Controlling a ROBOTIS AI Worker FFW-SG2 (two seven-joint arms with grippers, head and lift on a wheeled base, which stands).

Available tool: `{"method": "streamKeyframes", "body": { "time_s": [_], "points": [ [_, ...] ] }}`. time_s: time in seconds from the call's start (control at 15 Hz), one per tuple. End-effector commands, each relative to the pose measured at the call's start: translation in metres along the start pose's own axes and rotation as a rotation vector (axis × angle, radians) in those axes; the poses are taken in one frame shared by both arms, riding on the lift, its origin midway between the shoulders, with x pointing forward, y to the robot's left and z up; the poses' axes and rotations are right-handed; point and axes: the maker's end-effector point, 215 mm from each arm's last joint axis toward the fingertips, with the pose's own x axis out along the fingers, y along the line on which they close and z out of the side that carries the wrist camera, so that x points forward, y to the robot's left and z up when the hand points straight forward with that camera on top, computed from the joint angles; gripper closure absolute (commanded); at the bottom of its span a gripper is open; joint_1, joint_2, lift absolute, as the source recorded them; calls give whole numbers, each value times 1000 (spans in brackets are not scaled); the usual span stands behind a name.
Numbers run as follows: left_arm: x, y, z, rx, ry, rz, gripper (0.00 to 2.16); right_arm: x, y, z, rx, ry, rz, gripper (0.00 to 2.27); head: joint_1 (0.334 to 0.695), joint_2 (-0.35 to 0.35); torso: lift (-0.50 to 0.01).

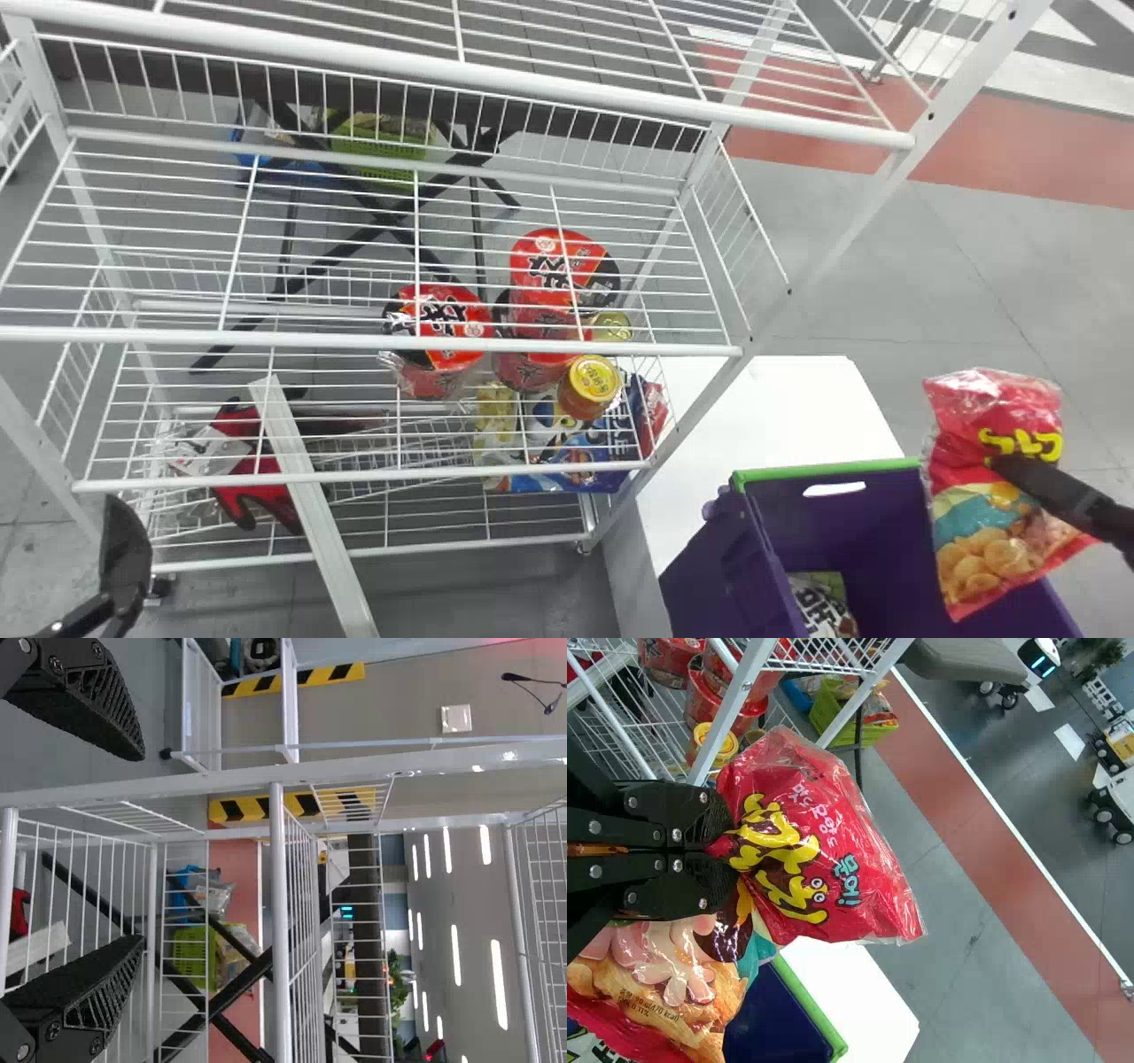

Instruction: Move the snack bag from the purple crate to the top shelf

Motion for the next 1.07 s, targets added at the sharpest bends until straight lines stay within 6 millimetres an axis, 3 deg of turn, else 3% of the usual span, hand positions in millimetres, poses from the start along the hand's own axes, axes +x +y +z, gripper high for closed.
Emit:
{"method": "streamKeyframes", "body": {
  "time_s": [0.0,1.0],
  "points": [
    [0,0,0,0,-1,2,83,1,0,-2,3,8,0,2260,695,-350,-337],
    [-5,1,2,-4,1,11,83,4,18,-21,37,5,57,2260,695,-350,-278]
  ]
}}
